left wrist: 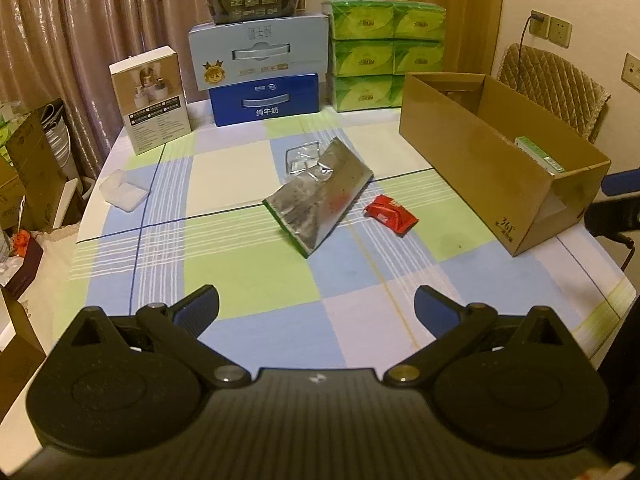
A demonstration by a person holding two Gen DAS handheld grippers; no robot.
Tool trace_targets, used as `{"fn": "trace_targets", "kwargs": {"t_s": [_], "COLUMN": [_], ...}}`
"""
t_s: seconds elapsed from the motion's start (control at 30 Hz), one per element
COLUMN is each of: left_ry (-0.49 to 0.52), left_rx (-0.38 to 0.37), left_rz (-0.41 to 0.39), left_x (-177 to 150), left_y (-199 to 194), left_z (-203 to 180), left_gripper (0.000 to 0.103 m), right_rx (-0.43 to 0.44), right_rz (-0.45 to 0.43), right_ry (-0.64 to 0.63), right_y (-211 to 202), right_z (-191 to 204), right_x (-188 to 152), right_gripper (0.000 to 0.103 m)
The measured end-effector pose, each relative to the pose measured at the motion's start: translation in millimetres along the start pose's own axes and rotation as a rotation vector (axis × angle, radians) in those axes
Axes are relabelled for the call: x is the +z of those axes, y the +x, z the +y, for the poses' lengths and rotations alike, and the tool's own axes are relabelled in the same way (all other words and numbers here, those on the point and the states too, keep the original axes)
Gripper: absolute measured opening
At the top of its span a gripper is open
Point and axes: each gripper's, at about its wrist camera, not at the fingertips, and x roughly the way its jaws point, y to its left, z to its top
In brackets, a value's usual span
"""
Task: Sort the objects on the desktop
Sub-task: 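Move the left tool toward the silver foil pouch while the right tool approaches the red candy packet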
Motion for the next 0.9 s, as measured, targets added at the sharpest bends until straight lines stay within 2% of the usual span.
{"fn": "trace_targets", "kwargs": {"t_s": [0.47, 0.9], "left_ry": [0.033, 0.096], "left_rx": [-0.002, -0.031], "left_rz": [0.022, 0.066], "left_x": [7, 17], "left_y": [19, 63], "left_z": [15, 20], "left_gripper": [0.102, 0.102], "right_rx": [0.021, 0.029], "right_rz": [0.044, 0.05], "right_ry": [-0.043, -0.086], "right_y": [43, 94], "right_z": [9, 11], "right_x": [-5, 0], "right_gripper": [0.101, 0.101]}}
